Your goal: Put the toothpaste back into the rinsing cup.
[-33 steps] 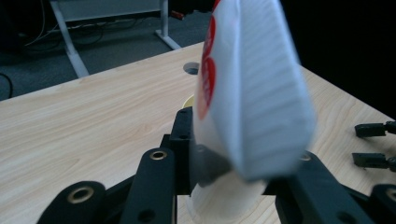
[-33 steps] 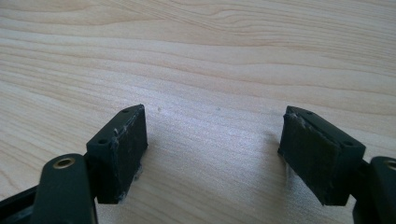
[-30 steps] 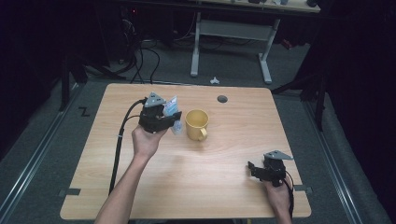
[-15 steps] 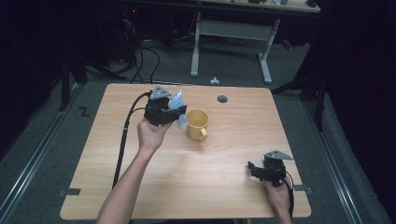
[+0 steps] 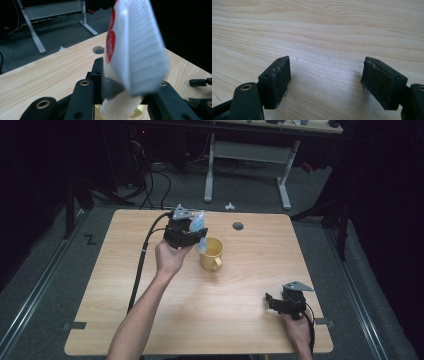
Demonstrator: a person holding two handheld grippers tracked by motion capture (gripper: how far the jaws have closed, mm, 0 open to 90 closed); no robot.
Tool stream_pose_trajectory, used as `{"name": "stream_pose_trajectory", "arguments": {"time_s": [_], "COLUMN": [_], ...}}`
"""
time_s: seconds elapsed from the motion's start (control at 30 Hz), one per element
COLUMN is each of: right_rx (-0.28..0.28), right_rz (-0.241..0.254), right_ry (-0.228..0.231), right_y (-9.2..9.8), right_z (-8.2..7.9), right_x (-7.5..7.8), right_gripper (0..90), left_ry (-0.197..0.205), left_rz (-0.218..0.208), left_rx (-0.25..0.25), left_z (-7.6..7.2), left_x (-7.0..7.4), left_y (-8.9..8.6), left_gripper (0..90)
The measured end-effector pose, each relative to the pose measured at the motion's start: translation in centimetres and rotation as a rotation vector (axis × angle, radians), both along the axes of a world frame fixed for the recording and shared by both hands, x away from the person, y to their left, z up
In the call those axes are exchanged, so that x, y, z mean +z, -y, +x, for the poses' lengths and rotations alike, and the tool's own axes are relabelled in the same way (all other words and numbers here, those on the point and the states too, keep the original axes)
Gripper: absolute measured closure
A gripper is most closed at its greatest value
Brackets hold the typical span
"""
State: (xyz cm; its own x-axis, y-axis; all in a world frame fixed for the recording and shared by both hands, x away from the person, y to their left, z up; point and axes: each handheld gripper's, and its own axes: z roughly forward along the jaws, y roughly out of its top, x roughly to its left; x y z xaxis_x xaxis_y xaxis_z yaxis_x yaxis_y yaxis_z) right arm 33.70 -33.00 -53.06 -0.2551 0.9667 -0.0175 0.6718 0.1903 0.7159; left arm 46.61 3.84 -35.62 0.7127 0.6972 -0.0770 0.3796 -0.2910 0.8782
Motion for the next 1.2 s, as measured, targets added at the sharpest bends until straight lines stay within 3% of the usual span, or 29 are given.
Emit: {"name": "stream_pose_trajectory", "arguments": {"time_s": [0.2, 0.4, 0.9, 1.2], "right_rx": [0.000, 0.000, 0.000, 0.000], "right_rz": [0.000, 0.000, -0.001, 0.000], "right_ry": [0.000, 0.000, 0.000, 0.000], "right_y": [0.0, 0.0, 0.0, 0.0], "right_z": [0.0, 0.0, 0.0, 0.0], "right_x": [0.0, 0.0, 0.0, 0.0], "right_gripper": [23.2, 23.2, 23.2, 23.1], "left_ry": [0.009, 0.029, 0.013, 0.000], "left_rz": [0.001, 0.035, 0.043, 0.058], "left_rx": [-0.001, -0.001, 0.010, 0.020], "left_z": [0.3, 0.7, 1.8, 2.2], "left_x": [0.0, 0.1, -1.1, -2.5], "left_y": [0.8, 1.7, 2.9, 3.5], "left_gripper": [68.1, 68.0, 67.7, 67.6]}}
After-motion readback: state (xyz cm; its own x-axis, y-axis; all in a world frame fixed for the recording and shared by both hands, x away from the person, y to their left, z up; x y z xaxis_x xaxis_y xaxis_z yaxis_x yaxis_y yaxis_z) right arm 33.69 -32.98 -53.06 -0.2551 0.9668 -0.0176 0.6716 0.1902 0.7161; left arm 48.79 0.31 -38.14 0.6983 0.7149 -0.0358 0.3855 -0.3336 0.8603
